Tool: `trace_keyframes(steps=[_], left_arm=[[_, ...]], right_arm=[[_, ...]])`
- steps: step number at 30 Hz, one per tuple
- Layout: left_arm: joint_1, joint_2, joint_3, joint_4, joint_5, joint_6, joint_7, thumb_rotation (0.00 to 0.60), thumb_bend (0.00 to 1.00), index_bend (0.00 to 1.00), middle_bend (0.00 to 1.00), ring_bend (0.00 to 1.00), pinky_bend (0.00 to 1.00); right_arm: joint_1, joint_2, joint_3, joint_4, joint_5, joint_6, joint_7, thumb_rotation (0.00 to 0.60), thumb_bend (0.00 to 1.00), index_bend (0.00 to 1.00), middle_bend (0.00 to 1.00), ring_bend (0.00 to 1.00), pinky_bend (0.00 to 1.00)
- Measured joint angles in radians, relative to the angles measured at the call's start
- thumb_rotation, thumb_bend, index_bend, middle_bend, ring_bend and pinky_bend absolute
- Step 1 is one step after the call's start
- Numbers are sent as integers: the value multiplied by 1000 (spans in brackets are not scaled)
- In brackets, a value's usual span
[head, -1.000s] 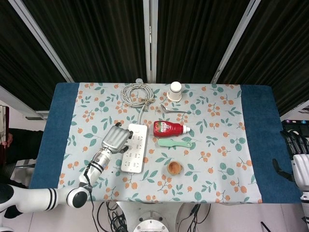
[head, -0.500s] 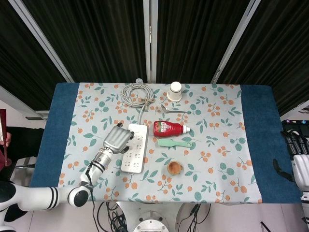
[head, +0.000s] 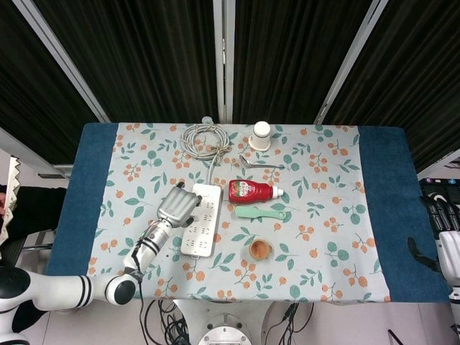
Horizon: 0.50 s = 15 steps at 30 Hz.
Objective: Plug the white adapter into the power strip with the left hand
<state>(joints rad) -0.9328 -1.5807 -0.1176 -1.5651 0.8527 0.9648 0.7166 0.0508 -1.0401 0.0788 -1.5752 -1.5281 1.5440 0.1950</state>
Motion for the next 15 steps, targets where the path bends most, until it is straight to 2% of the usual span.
trace_keyframes(steps=[15], left_arm=[[-20, -19, 9, 13, -8, -1, 25, 600, 479, 788, 860, 669, 236]], right_arm=[[-2, -1, 1, 1, 0, 1, 1, 600, 327, 0, 88, 0, 0]])
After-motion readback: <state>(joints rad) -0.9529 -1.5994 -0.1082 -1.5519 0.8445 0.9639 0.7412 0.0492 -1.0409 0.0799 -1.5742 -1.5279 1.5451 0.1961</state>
